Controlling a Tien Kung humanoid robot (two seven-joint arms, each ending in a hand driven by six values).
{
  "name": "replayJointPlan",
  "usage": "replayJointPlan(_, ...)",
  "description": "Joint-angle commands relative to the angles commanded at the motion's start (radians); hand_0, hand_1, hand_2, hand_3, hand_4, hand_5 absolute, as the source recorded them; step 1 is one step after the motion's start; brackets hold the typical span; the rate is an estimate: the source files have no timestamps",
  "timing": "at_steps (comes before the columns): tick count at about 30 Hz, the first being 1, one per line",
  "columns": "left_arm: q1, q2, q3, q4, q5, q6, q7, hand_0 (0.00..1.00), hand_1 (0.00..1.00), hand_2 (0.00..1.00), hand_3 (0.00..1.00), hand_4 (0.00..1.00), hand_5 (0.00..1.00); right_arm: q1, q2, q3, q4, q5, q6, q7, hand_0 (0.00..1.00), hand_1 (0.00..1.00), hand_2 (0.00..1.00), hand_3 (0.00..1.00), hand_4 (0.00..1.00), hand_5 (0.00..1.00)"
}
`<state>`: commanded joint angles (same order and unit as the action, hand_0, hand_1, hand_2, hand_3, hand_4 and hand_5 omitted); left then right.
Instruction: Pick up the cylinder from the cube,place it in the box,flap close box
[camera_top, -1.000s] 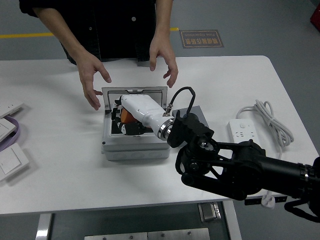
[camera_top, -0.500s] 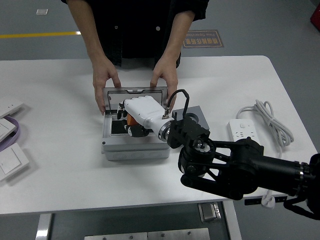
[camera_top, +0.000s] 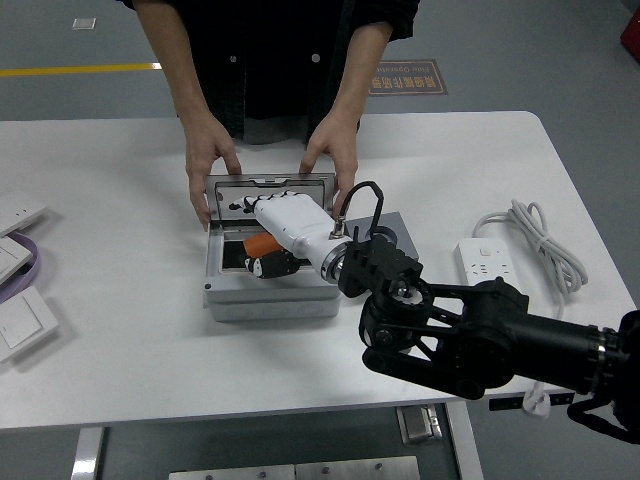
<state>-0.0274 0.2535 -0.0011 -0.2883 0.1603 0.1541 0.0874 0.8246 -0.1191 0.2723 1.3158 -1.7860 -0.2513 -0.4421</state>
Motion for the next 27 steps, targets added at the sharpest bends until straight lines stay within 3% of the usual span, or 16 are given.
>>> replayJointPlan(5, 0.0, -0.002, 0.001, 0.001, 0.006, -0.001, 0.001, 0.593, 0.584, 0.547, 0.619, 0.686, 0.251, -0.018, -0.017, 0.022, 0.016, 0.081, -0.03, 0.047, 0.933, 0.826, 0.848, 0.874, 0.739, 0.294)
replayJointPlan(6, 0.001, -0.002, 0.001, 0.002, 0.007, -0.001, 0.002, 0.595, 0.584, 0.546, 0.616, 0.671, 0.255, -0.025, -0.024, 0.031, 0.024, 0.111, -0.043, 0.067, 0.933, 0.824, 0.841, 0.884, 0.809, 0.311)
replayJointPlan(12, 0.009, -0.003, -0.005, 0.001, 0.008, -0.001, 0.007, 0.594, 0.585, 0.547, 0.616, 0.674, 0.251, -0.059, -0.079, 0.096, 0.131, 0.314, -0.11, 0.185, 0.912, 0.812, 0.824, 0.875, 0.819, 0.298)
replayJointPlan(17, 0.009, -0.001, -0.008, 0.002, 0.011, -0.002, 0.008, 0.594, 0.585, 0.547, 0.616, 0.674, 0.251, -0.046, -0.116, 0.129, 0.226, 0.448, -0.139, 0.229, 0.912, 0.812, 0.824, 0.875, 0.819, 0.298)
replayJointPlan(18, 0.009, -0.001, -0.008, 0.003, 0.013, -0.003, 0.008, 0.594, 0.585, 0.547, 0.618, 0.678, 0.248, -0.041, -0.119, 0.129, 0.233, 0.469, -0.144, 0.234, 0.883, 0.776, 0.776, 0.831, 0.781, 0.28)
replayJointPlan(21, 0.007, 0.001, -0.008, 0.003, 0.015, -0.004, 0.008, 0.594, 0.585, 0.547, 0.618, 0.678, 0.248, -0.02, -0.119, 0.12, 0.222, 0.532, -0.153, 0.246, 0.883, 0.776, 0.776, 0.831, 0.781, 0.28)
replayJointPlan(27, 0.004, 0.004, -0.012, 0.003, 0.02, -0.005, 0.01, 0.594, 0.584, 0.546, 0.616, 0.662, 0.245, 0.039, -0.109, 0.086, 0.115, 0.622, -0.164, 0.274, 0.855, 0.755, 0.757, 0.804, 0.782, 0.304)
